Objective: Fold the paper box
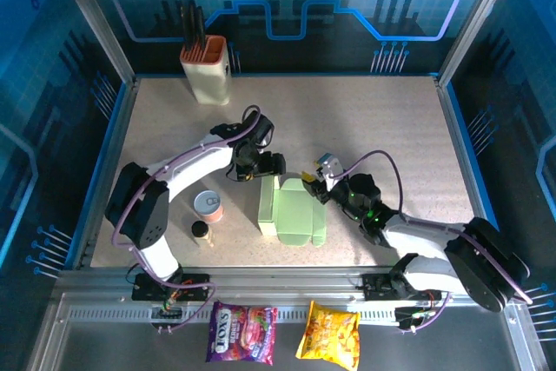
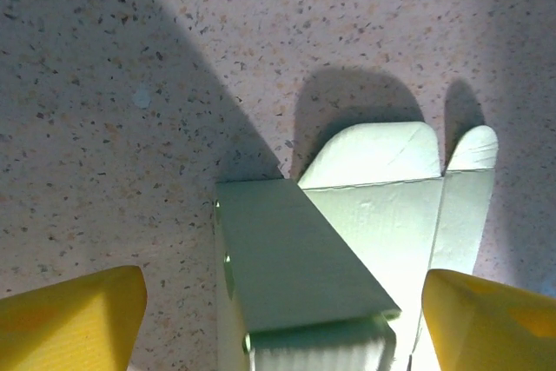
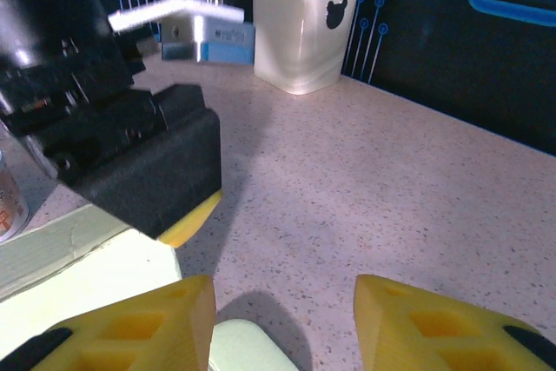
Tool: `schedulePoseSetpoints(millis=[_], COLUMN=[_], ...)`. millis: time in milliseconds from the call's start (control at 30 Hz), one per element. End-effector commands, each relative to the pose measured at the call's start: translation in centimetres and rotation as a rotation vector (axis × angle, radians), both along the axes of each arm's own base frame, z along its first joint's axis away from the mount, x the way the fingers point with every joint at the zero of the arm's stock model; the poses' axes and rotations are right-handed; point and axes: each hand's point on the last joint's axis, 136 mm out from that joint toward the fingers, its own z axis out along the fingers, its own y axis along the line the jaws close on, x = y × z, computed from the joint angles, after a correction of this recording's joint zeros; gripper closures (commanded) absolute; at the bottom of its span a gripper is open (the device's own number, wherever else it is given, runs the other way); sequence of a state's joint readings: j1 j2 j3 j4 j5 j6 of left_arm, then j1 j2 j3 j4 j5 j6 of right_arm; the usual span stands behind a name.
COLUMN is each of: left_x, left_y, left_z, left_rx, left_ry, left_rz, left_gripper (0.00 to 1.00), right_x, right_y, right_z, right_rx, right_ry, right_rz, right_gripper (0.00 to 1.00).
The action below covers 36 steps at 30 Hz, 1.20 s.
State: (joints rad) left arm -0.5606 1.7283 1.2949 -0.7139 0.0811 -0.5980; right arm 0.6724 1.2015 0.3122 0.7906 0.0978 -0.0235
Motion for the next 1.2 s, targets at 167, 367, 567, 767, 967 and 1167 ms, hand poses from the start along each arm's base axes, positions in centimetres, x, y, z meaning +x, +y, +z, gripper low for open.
schedulePoseSetpoints(millis=[167,367,567,767,967,1167], left_x=[-0.2,-0.2,-0.2,-0.2,-0.2,0.0], left_y=[-1.0,-0.9,-0.7,-0.4,0.1,0.3], left_z=[-1.8,-2.8,-3.3,-3.6,-3.5,-2.9], left_rx=[0.038,0.067,0.095,0.12,0.15,0.157], left_ry=[0.063,0.082,0.084,0.087,0.075,0.053], left_rz=[0.033,0.036,0.03,0.025,0.019,0.016], left_gripper=[0.22,0.3,0.35,0.4,0.49,0.57], right_x=[-0.3,-0.5,-0.5,-0.6,-0.6,-0.5], right_y=[-1.3,-1.5,-1.7,-1.9,-2.1,-2.2], right_z=[-0.4,-0.8,-1.1,-1.1,-1.1,-0.9], right_rx=[-0.032,-0.031,-0.034,-0.03,-0.03,-0.03], right_ry=[0.013,0.02,0.028,0.029,0.033,0.043], right_rz=[-0.022,-0.028,-0.033,-0.039,-0.046,-0.056], right_gripper=[0.53,0.53,0.53,0.54,0.54,0.54])
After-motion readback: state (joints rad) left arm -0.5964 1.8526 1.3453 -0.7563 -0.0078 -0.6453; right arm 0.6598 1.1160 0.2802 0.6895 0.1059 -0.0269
